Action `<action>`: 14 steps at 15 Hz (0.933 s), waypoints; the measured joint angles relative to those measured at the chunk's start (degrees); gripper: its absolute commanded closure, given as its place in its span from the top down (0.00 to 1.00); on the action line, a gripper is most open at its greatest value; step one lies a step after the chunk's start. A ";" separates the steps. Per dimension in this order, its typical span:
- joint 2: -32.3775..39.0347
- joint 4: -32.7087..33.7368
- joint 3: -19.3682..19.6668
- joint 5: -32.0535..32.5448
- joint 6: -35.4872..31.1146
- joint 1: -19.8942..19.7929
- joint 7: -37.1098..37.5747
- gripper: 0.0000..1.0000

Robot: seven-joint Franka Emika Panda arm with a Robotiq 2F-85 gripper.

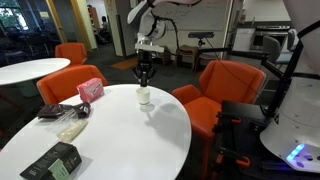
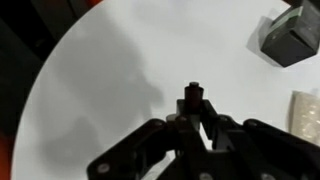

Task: Put the marker in the cup

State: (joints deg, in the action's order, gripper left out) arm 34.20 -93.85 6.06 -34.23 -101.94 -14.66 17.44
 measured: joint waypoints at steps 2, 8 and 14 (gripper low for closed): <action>1.90 1.51 -0.01 -2.32 0.00 -1.04 0.00 0.05; 6.67 3.67 -0.02 -6.49 -0.01 -3.90 0.00 0.05; 7.96 4.39 0.11 -9.72 -0.54 -5.93 -0.02 0.46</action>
State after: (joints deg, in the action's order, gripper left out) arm 42.15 -89.46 6.16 -43.94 -102.48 -20.59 17.42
